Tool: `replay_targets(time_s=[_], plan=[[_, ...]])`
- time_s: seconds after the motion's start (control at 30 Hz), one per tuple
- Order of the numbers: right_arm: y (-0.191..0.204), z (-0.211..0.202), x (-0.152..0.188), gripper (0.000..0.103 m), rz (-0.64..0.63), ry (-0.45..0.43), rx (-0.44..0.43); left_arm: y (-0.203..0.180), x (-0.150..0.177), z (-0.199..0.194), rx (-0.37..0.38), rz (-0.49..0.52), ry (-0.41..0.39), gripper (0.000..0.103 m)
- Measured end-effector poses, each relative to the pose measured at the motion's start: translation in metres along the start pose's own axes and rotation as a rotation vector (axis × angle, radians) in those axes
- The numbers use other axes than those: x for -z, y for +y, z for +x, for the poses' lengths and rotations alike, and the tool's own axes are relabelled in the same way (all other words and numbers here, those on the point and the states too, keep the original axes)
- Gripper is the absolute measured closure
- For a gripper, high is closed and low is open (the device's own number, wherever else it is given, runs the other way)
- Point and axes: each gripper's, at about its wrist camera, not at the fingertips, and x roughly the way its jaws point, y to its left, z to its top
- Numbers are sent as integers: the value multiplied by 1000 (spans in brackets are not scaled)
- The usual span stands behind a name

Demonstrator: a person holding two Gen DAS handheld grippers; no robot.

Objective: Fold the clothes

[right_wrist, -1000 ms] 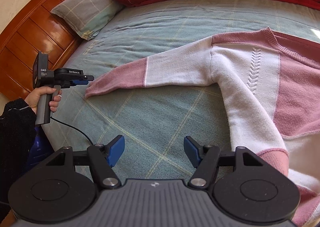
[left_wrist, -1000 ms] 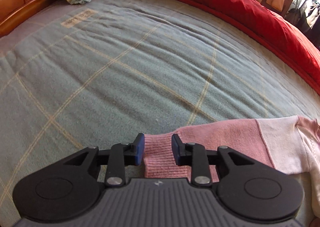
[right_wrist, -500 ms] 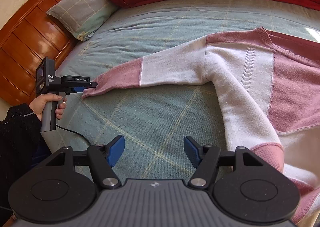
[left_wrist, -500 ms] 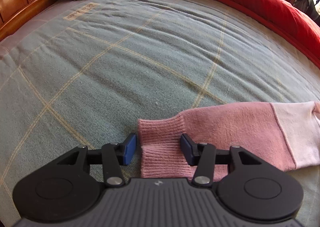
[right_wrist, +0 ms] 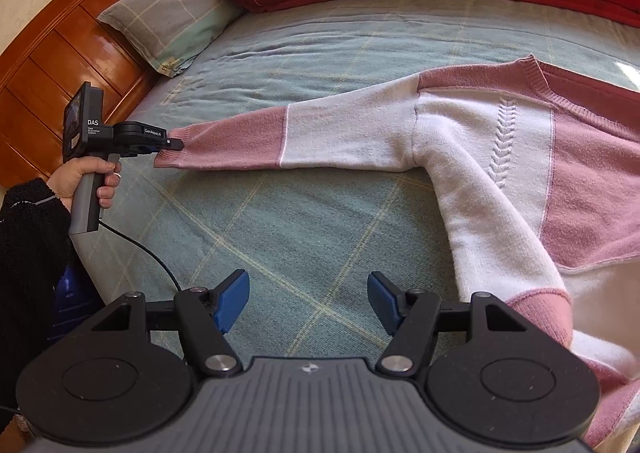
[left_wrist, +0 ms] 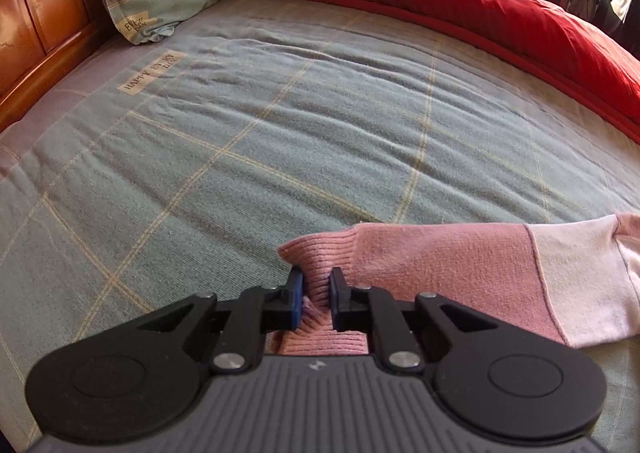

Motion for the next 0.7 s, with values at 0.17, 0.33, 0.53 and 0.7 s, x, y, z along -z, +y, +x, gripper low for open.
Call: replay_targets(time_s=[0.17,0.33,0.53,0.7], plan=[[2,0,0,33,-11,8,4,4,5,23,-24,-10,29,85],[-1,-4,0,33,-10,3,3,-3,-1,11,-86,35,3,77],[-4,1,1,33,4,2,-11,-35,-17,-22,70,62,-36,73],[-5,4,3,33,7,12,-18,-79,-11,6,239,59,32,66]])
